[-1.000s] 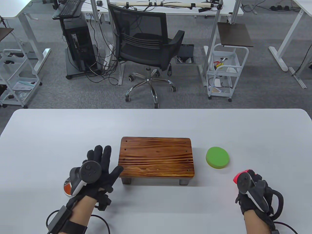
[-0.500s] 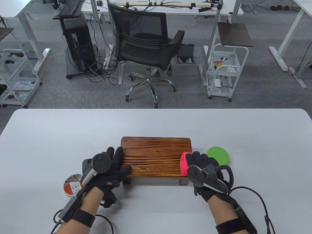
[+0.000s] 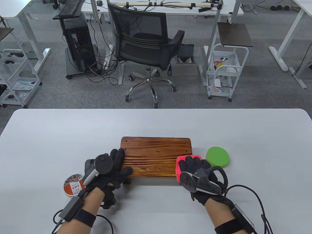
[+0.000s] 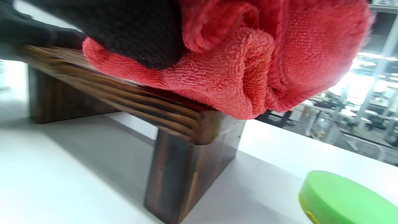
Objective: Dip and apply wood wax on stool
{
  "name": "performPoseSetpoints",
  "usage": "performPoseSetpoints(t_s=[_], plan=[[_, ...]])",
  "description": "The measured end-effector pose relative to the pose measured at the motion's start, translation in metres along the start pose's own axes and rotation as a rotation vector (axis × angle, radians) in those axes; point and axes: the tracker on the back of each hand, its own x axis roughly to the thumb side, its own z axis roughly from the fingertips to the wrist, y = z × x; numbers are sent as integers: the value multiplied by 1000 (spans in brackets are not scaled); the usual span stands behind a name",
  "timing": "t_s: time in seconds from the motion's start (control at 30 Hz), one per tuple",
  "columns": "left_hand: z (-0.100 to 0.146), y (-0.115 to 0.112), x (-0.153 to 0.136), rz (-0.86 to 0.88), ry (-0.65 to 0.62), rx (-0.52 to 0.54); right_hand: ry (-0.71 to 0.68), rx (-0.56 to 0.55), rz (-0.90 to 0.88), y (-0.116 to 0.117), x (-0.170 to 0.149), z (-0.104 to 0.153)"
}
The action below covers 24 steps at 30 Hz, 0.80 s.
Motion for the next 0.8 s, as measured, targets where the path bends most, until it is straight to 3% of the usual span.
performPoseSetpoints(t_s=[0.2,0.5,0.67,0.8], plan=[[0,0,0,-2,9,-9,-128,-6,-52,-2,-2,8],[0,0,-1,-4,12,-15,92,45,30,-2,-9,-10],[-1,0,-1,-3,13,-19,-111,48,-48,-12,22,-9],[-1,0,-1,-1,13,-23,-128,69,-5,-16,28,-13]])
